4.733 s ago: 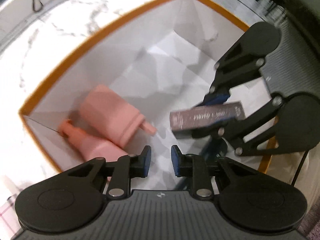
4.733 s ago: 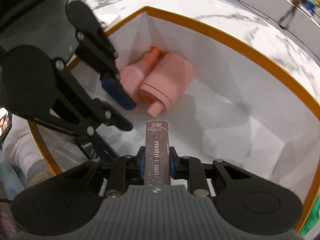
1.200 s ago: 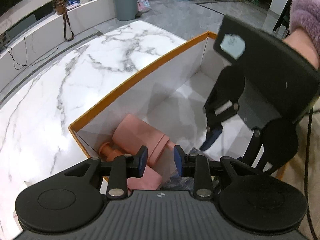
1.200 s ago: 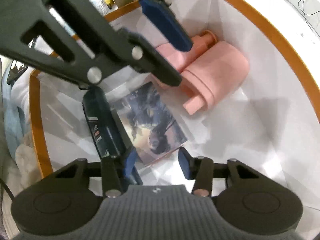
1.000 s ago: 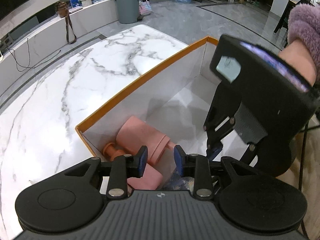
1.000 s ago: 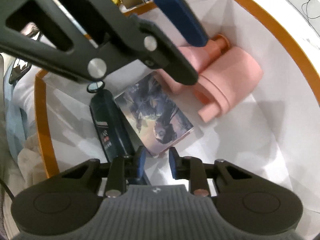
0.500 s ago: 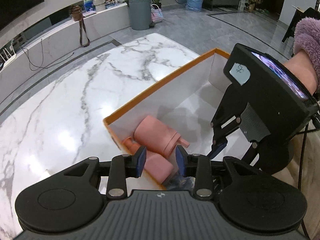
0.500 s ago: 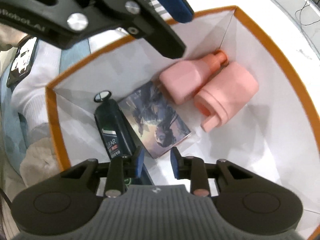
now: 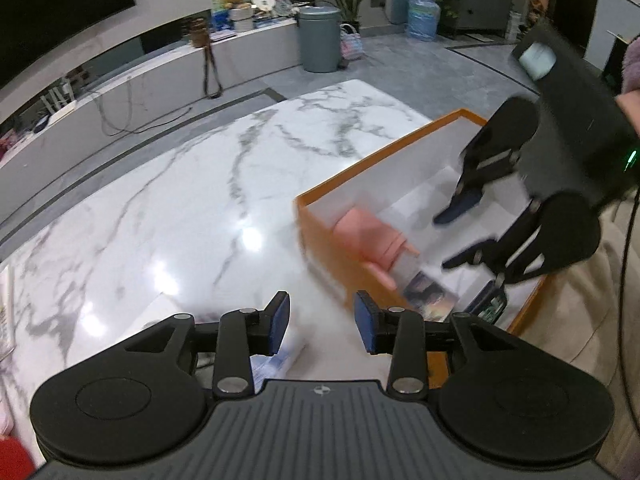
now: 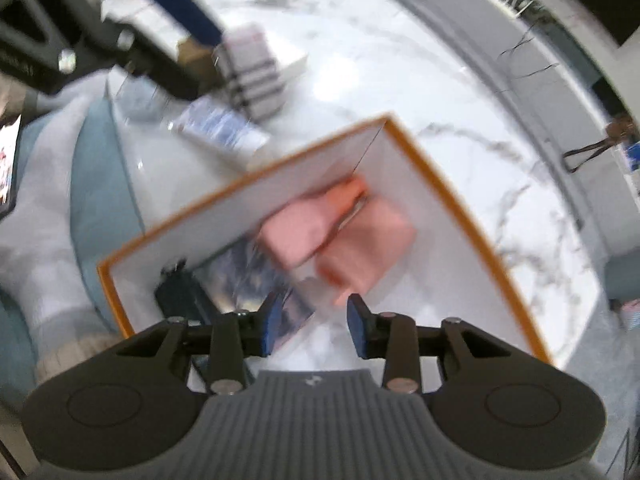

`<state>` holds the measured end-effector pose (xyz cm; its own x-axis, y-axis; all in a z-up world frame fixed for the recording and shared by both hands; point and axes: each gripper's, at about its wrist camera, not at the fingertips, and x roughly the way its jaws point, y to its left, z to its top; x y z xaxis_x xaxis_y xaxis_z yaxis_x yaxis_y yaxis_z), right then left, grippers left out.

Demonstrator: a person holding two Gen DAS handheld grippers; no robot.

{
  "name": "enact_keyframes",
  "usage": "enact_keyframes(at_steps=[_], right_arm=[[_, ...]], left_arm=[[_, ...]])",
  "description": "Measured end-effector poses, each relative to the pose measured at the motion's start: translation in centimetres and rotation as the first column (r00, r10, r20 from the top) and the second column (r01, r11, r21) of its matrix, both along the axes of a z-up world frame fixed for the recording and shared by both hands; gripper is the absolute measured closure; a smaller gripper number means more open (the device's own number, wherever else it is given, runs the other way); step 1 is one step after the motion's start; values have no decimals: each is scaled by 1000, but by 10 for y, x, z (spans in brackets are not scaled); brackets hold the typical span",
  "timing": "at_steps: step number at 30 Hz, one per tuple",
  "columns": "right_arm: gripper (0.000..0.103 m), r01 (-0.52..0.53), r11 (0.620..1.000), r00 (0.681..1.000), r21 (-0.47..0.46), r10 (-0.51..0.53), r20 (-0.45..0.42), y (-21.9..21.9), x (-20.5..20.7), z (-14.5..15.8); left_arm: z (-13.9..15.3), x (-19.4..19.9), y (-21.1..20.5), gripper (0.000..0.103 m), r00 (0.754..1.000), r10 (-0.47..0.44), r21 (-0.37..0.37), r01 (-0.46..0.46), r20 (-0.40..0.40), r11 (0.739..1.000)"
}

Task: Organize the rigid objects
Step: 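Withdraw both tools from the box toward the remaining items on the table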

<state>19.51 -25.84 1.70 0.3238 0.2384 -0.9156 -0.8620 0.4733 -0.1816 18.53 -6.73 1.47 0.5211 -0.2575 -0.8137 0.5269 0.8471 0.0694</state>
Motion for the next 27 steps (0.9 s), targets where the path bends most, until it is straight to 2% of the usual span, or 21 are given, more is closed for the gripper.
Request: enact_keyframes(at_steps=[7, 11, 16, 17, 20, 22, 24, 27], right_arm=[[68, -12, 995, 997, 97, 5, 76, 40, -9, 31], [68, -40, 993, 995, 112, 30, 91, 76, -15, 30], [68, -34, 992, 997, 121, 25, 72, 120, -17, 16], [68, -30, 992, 998, 122, 22, 65, 127, -17, 13], [69, -26, 992, 999, 124, 21, 38, 149, -19, -5], [69, -48, 994, 998, 94, 45, 33, 161, -22, -18], [69, -79, 995, 996, 54, 77, 39, 172, -23, -32], [71, -71, 996, 997, 48, 70, 12, 182, -21, -43]], left_arm=[[3, -8, 59, 58, 996, 93, -43, -93, -4, 995], [-5, -9, 87, 58, 987, 154, -37, -156, -36, 987], [-23, -6, 122, 57, 948, 297, -50, -304, -119, 951], [-28, -6, 130, 56, 933, 329, -54, -340, -145, 939], [-46, -3, 151, 51, 862, 437, -64, -466, -256, 882], [-57, 0, 163, 50, 819, 466, -88, -520, -334, 850], [-64, 0, 171, 45, 780, 494, -106, -569, -384, 816], [-71, 3, 179, 40, 714, 532, -124, -642, -454, 756]])
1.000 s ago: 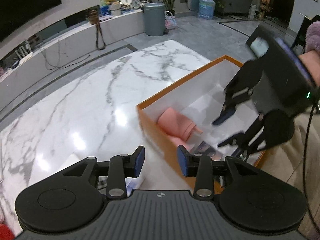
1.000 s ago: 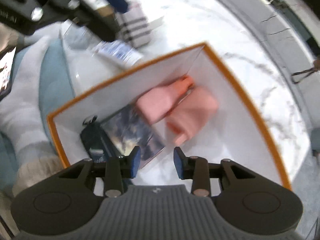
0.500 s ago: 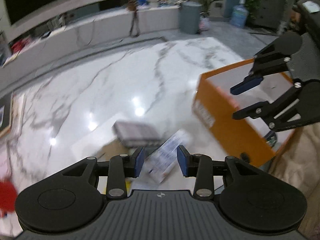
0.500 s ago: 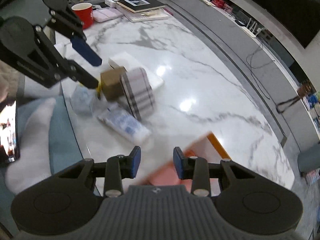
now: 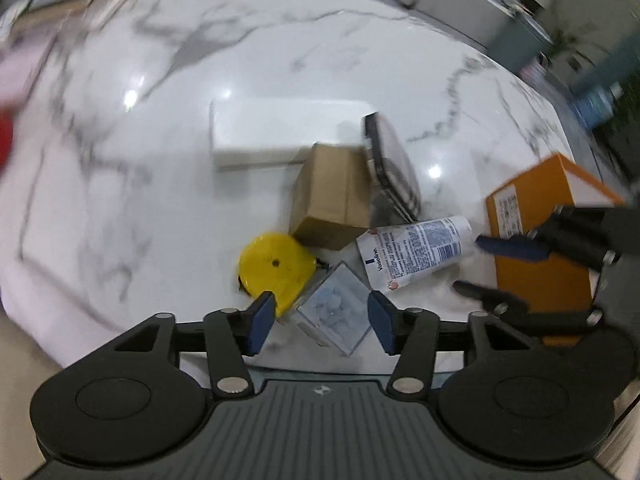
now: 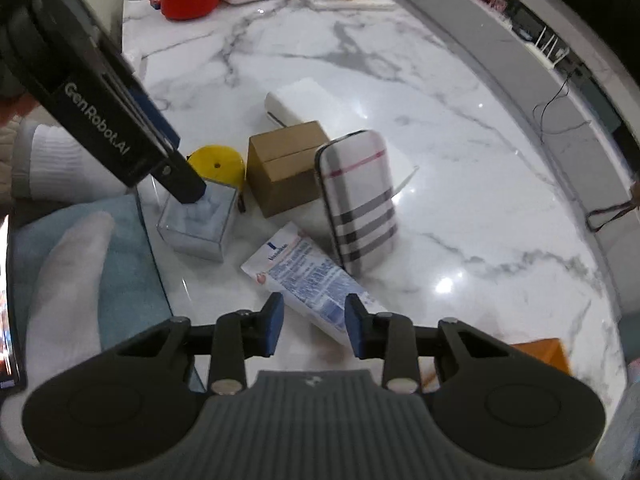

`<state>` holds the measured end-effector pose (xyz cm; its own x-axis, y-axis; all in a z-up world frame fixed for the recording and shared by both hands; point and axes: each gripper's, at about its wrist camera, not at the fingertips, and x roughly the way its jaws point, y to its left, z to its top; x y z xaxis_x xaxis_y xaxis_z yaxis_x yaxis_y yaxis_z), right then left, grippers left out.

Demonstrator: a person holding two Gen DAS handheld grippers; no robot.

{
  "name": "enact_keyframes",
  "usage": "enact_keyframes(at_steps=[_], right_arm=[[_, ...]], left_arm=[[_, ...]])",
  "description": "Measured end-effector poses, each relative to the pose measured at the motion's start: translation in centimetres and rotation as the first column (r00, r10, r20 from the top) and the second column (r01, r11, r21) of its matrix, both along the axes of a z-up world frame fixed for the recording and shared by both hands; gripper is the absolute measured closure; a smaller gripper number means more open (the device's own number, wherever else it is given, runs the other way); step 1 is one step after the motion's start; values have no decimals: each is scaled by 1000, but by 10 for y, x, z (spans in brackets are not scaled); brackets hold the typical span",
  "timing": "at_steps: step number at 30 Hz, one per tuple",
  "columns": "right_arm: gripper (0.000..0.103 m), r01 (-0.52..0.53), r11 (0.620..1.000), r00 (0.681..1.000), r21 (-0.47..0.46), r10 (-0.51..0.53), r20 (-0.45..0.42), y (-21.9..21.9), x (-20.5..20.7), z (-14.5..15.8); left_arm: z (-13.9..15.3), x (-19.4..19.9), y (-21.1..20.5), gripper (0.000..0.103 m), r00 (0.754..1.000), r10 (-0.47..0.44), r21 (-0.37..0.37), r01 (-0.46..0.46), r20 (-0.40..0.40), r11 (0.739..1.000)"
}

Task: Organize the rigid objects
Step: 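Withdraw both tools from the box toward the remaining items on the table, then grasp the clear plastic box with the left tool while the right grasps the Vaseline tube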

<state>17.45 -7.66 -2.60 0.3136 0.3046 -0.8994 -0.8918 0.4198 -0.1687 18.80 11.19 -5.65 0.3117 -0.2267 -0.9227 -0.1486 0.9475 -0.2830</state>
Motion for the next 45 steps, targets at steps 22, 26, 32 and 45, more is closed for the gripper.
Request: enact_keyframes(at_steps=[22, 26, 32, 45], right_arm=[[86, 17, 986, 977, 166, 19, -212, 22, -5, -30], [85, -16, 989, 980, 144, 44, -194, 25, -13, -29], [72, -115, 992, 990, 49, 119, -81, 21, -17, -23], [40, -301, 933, 954, -200, 294, -66, 30, 22, -44]], left_arm=[[-30, 13, -16, 39, 997, 25, -33, -27, -67, 999], [-29, 11, -26, 42, 997, -49, 26, 51, -54, 998], [-27, 12, -32, 42, 988, -133, 68, 138, -74, 988], [-31, 7, -49, 37, 952, -276, 136, 293, -129, 946]])
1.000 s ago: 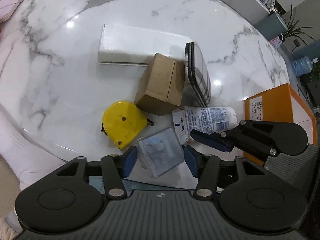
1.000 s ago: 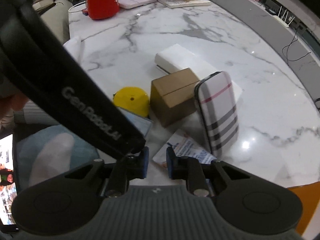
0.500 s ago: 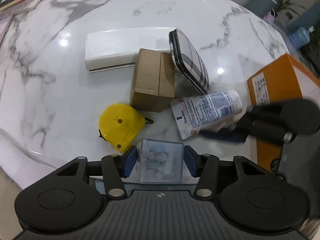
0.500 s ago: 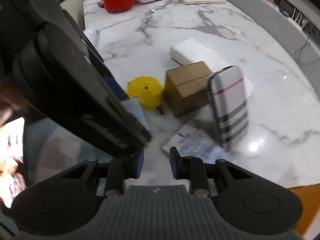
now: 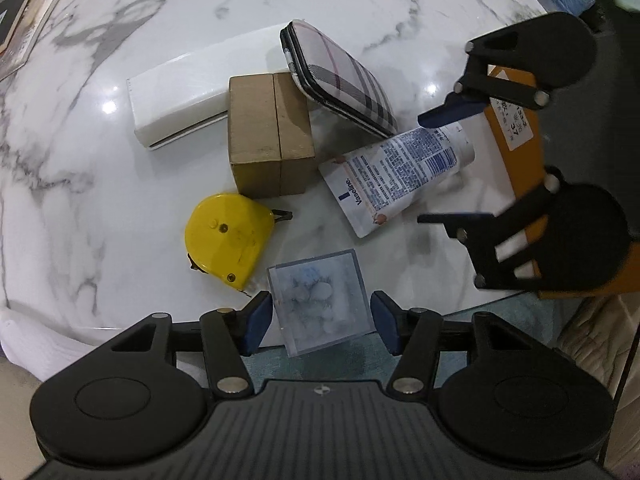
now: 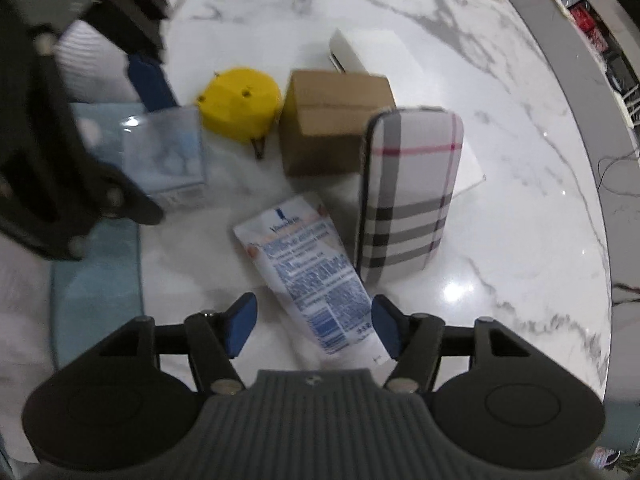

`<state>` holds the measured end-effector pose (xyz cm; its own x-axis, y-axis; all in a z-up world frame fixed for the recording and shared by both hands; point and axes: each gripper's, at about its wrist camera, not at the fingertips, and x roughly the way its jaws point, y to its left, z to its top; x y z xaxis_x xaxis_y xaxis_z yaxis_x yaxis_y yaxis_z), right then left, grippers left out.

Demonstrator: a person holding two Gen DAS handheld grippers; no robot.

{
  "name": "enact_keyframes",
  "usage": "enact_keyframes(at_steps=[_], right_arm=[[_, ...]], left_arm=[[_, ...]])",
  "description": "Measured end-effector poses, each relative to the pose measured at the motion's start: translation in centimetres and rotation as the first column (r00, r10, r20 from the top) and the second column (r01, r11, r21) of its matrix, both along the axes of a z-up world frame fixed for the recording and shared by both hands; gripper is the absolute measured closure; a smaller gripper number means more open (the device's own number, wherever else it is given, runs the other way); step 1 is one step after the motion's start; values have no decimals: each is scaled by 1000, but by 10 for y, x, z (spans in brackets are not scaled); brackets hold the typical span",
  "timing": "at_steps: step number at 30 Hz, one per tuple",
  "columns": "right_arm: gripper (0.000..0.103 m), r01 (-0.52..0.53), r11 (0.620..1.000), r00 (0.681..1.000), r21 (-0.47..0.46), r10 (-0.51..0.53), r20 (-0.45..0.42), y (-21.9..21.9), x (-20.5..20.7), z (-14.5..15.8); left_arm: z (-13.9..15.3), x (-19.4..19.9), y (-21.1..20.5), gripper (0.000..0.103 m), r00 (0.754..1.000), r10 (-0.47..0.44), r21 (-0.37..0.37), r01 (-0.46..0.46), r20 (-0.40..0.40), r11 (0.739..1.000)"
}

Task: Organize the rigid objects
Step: 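Grasp the clear plastic box with the left tool while the right grasps the Vaseline tube, then lift the clear box and Vaseline tube and carry them over the orange box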

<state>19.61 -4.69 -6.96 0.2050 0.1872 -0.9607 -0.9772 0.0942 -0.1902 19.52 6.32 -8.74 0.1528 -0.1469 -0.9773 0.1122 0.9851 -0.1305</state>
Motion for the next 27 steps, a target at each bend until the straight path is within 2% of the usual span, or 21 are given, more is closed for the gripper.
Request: enact_keyframes(at_steps=[3, 5, 9, 13, 15, 17, 22, 27], right_arm=[[40, 55, 998, 998, 12, -55, -21, 3, 10, -2], [43, 114, 993, 993, 29, -113, -43, 2, 14, 1], [62, 212, 977, 973, 1, -211, -89, -1, 14, 7], [63, 273, 961, 948, -34, -275, -162, -4, 2, 11], [63, 255, 966, 951, -33, -257, -169, -5, -7, 11], [63, 216, 976, 967, -23, -217, -136, -4, -17, 12], [58, 185, 983, 977, 18, -182, -108, -2, -18, 7], [54, 198, 980, 973, 37, -192, -129, 8, -12, -2]], left_arm=[[0, 0, 2, 41, 1000, 1, -12, -1, 7, 1000], [0, 1, 3, 42, 1000, 1, -20, -1, 11, 1000], [0, 0, 8, 43, 1000, 1, -23, -1, 21, 1000], [0, -4, 10, 43, 1000, 1, -22, 0, 29, 1000], [-2, -6, 8, 43, 999, 8, -22, -8, 32, 1000], [0, -7, 8, 43, 999, 14, -26, -14, 36, 1000], [3, -8, 9, 43, 999, 15, -31, -14, 37, 999], [4, -8, 10, 42, 999, 12, -34, -10, 33, 999]])
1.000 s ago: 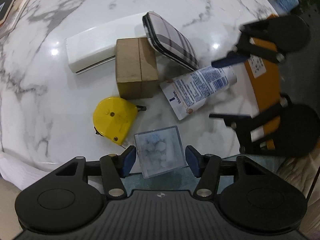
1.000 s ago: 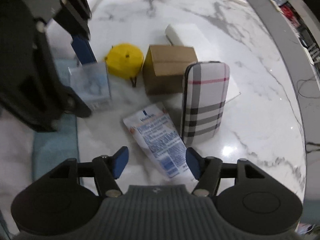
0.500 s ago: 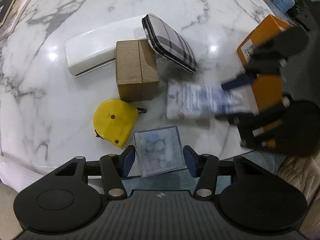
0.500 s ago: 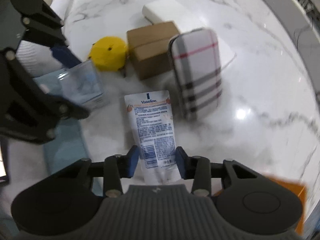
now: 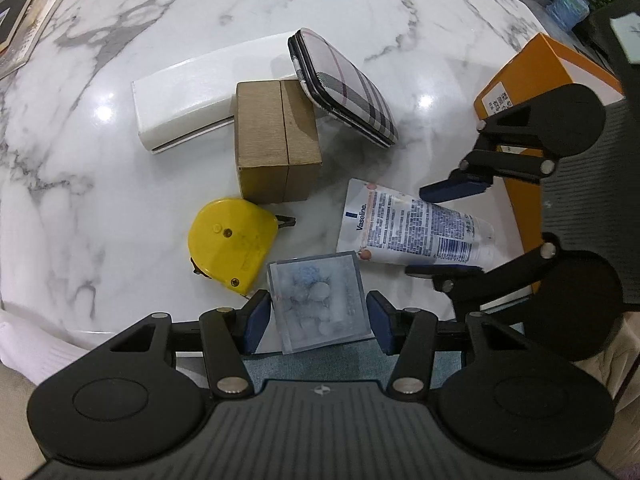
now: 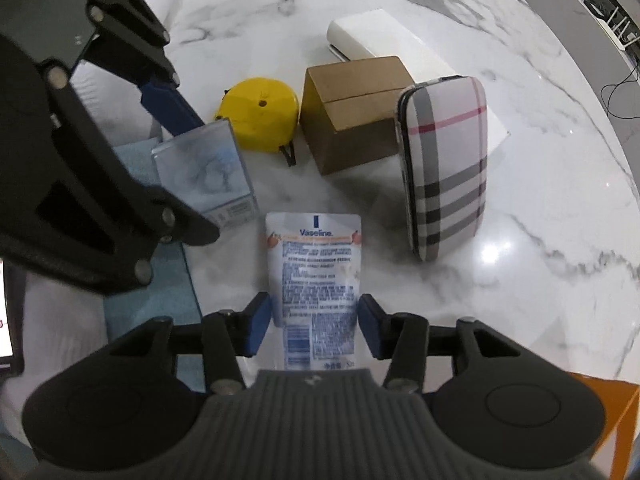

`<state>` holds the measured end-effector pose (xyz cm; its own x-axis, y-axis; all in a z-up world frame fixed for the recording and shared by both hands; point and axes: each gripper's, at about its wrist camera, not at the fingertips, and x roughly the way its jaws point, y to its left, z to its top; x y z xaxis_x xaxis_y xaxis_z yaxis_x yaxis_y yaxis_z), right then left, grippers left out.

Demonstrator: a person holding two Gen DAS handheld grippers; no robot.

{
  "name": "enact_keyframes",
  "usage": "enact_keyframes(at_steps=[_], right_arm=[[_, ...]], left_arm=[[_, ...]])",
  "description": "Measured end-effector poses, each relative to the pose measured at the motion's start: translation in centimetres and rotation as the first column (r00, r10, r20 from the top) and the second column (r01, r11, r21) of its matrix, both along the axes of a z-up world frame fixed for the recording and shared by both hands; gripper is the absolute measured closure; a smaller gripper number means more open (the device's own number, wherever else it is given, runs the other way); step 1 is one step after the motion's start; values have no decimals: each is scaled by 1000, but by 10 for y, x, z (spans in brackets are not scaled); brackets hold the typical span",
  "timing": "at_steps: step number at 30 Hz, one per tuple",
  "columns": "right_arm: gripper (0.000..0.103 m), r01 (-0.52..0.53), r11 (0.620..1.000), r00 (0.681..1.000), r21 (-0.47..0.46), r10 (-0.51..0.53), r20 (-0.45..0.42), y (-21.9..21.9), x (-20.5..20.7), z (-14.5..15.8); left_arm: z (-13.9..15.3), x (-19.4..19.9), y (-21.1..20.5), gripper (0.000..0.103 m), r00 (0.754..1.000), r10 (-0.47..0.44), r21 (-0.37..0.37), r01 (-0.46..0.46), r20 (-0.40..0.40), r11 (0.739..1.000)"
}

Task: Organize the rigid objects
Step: 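Lift the clear box and Vaseline tube and carry them over the orange box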

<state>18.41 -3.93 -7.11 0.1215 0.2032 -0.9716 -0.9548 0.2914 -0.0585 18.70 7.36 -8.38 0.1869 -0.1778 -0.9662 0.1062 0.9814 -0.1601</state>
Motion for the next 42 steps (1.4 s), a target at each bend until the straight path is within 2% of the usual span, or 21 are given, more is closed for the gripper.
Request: enact_keyframes(at_steps=[5, 9, 12, 16, 19, 24, 32, 38, 42], right_arm=[[54, 60, 998, 998, 22, -60, -18, 2, 3, -6], [55, 84, 995, 996, 47, -85, 15, -3, -5, -9], [55, 121, 988, 991, 94, -126, 44, -13, -16, 0], [56, 219, 956, 970, 195, -235, 59, -35, -26, 22], [56, 265, 922, 952, 281, -297, 77, -50, -36, 36], [57, 351, 839, 907, 416, -415, 72, -75, -56, 57], [57, 425, 682, 828, 595, -558, 48, -130, -74, 112], [57, 439, 619, 778, 651, -624, 69, -179, -76, 153], [57, 496, 588, 730, 639, -681, 60, -218, -67, 162]], left_arm=[[0, -1, -1, 43, 1000, -7, 1, 7, 10, 1000], [2, -6, -4, 45, 999, -29, -1, 29, 28, 1000], [8, -10, -7, 46, 998, -33, 2, 33, 60, 999], [21, -17, -9, 46, 994, -38, -9, 39, 100, 999], [33, -23, -14, 46, 990, -39, -13, 41, 135, 999], [59, -31, -22, 46, 980, -46, -23, 52, 191, 998], [108, -32, -54, 46, 950, -98, -24, 110, 296, 994], [147, -29, -98, 46, 905, -178, -32, 206, 386, 978], [158, -28, -135, 46, 869, -261, -23, 297, 420, 955]])
